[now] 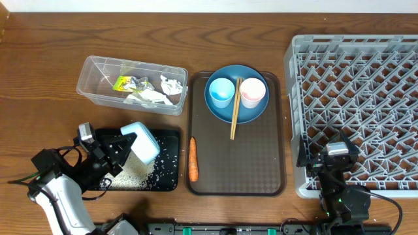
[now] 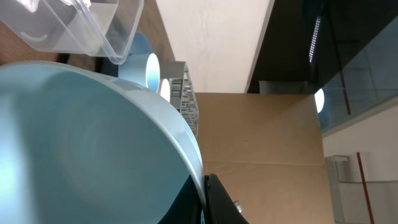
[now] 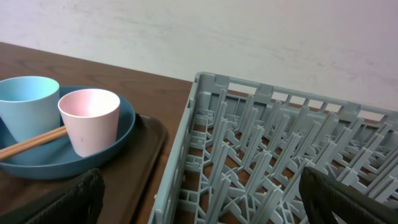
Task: Sort waste into correct bins and load items into the dishwasher rack
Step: 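Tilt the bowl with the left gripper to dump rice onto the black tray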
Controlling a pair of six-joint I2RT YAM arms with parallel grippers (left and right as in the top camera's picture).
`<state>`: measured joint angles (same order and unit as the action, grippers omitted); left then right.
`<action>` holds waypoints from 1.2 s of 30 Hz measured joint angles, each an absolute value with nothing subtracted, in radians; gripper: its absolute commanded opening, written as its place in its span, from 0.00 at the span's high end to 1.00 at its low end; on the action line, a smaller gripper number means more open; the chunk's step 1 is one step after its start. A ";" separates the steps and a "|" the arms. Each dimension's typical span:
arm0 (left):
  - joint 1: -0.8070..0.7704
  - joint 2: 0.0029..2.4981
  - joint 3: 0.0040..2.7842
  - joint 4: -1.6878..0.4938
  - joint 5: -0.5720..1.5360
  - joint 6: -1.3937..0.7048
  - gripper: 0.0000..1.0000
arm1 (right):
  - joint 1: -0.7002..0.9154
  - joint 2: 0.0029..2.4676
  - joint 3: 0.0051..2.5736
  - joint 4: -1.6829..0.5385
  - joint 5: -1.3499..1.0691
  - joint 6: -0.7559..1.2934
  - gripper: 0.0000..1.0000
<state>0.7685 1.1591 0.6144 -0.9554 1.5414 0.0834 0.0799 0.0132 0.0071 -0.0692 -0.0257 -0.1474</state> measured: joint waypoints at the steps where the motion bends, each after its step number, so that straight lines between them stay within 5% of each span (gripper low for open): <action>1: 0.768 1.158 0.615 -0.957 1.532 0.083 0.94 | 0.080 0.013 0.007 -0.070 -0.026 -0.147 0.01; 14: 0.610 1.060 0.776 -0.962 1.255 0.002 0.94 | 0.080 0.013 0.007 -0.069 -0.026 -0.147 0.01; 36: -0.275 0.959 0.815 -0.831 0.545 -0.257 0.94 | 0.080 0.013 0.007 -0.070 -0.026 -0.147 0.01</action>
<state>-0.2752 0.9592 0.8154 -0.8310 0.5453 -0.2573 0.0799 0.0132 0.0071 -0.0696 -0.0257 -0.1474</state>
